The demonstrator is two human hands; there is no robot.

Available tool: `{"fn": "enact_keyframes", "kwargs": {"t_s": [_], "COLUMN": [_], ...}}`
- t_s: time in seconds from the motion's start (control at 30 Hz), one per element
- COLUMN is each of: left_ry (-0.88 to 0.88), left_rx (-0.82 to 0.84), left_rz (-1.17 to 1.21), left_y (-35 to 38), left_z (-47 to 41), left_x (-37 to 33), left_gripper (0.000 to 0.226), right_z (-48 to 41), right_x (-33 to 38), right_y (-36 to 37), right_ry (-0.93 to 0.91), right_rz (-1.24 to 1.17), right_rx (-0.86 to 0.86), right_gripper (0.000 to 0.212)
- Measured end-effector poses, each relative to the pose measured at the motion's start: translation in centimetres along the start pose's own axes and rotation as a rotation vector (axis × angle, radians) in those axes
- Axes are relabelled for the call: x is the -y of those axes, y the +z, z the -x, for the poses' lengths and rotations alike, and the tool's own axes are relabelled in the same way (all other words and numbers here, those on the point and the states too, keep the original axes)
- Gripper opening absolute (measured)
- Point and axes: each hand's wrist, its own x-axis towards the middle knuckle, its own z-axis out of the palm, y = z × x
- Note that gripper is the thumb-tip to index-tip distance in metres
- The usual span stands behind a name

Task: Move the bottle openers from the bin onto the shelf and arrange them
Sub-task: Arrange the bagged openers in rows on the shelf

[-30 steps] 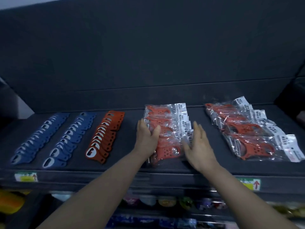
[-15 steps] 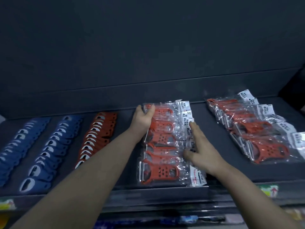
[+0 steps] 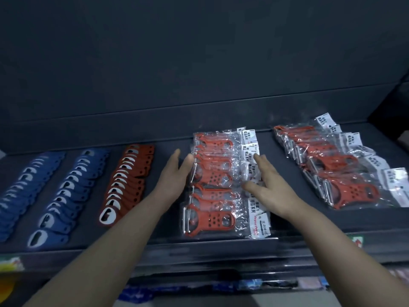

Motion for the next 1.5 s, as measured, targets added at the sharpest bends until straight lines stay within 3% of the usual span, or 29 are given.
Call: {"fn": "enact_keyframes", "kwargs": {"t_s": [0.13, 0.17, 0.43, 0.5, 0.57, 0.63, 0.73, 0.8, 0.87, 1.03, 1.17, 1.27, 1.37, 1.5], "left_ry": [0.166, 0.197, 0.110, 0.063, 0.032, 0.150, 0.438, 0.574, 0.657, 0.482, 0.464, 0.462, 0.268, 0.097], "left_rx": [0.081, 0.058, 0.053, -0.032, -0.172, -0.238, -0.056, 0.090, 0.124, -0.066, -0.069, -0.114, -0.199, -0.015], "left_rz": [-0.022, -0.045, 0.023, 0.073, 0.044, -0.093, -0.442, -0.634, -0.784, -0.796, -0.804, -0.596, -0.298, -0.129], "left_y": [1.7, 2.4, 6.0, 5.8, 4.8, 3.3, 2.5, 2.8, 3.5, 4.5, 5.0, 4.6, 3.3, 3.4], "left_z": [3.2, 3.2, 2.5, 1.6, 0.3, -1.0, -1.1, -0.8, -0.5, -0.6, -0.1, -0.2, -0.9, 0.3], "left_x": [0.1, 0.1, -0.3, -0.7, -1.3, -1.2, -1.5, -1.8, -2.5, -3.3, -3.2, -3.2, -2.9, -1.8], "left_gripper": [0.028, 0.027, 0.052, 0.068, 0.069, 0.054, 0.040, 0.041, 0.041, 0.027, 0.026, 0.021, 0.036, 0.060], "right_z": [1.2, 1.2, 1.2, 1.3, 1.4, 1.4, 1.6, 1.9, 2.1, 2.3, 2.9, 2.2, 1.5, 1.6], "right_x": [-0.4, -0.4, -1.9, -2.2, -2.1, -1.8, -0.6, 0.3, 0.5, 0.1, -1.0, -1.0, -0.9, -1.0], "right_y": [1.0, 0.9, -2.0, -2.3, -2.2, -1.9, -1.4, -0.9, -0.4, 0.5, 2.3, 2.5, 2.5, 2.4], "right_ry": [-0.011, -0.013, 0.008, 0.005, 0.002, -0.054, -0.278, -0.388, -0.412, -0.434, -0.512, -0.515, -0.491, -0.482], "right_rz": [0.125, 0.140, 0.178, 0.146, 0.139, 0.217, 0.392, 0.514, 0.622, 0.619, 0.645, 0.622, 0.647, 0.557], "right_rx": [0.004, -0.001, -0.007, -0.009, -0.050, -0.150, -0.325, -0.281, -0.181, -0.230, -0.411, -0.474, -0.442, -0.380], "right_gripper": [0.084, 0.081, 0.074, 0.077, 0.079, 0.069, 0.043, 0.044, 0.050, 0.024, 0.019, 0.018, 0.020, 0.026]}}
